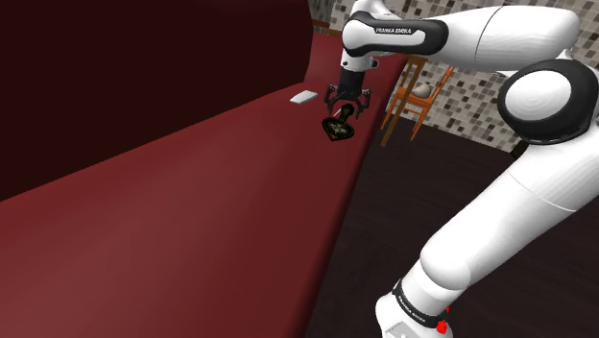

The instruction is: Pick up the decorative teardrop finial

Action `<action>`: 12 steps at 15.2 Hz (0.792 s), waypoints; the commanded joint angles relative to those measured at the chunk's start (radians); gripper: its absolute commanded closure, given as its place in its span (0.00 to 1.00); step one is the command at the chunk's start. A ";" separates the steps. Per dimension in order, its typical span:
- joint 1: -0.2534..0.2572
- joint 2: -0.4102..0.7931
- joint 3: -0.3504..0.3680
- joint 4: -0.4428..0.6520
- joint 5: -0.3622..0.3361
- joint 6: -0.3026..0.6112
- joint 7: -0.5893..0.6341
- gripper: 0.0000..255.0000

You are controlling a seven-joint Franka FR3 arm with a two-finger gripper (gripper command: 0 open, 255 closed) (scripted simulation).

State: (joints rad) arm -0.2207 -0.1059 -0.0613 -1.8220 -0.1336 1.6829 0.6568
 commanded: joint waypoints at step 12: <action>-0.001 -0.004 -0.001 -0.040 -0.001 0.036 0.004 1.00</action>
State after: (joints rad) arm -0.2212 -0.1106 -0.0620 -1.8619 -0.1346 1.7187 0.6607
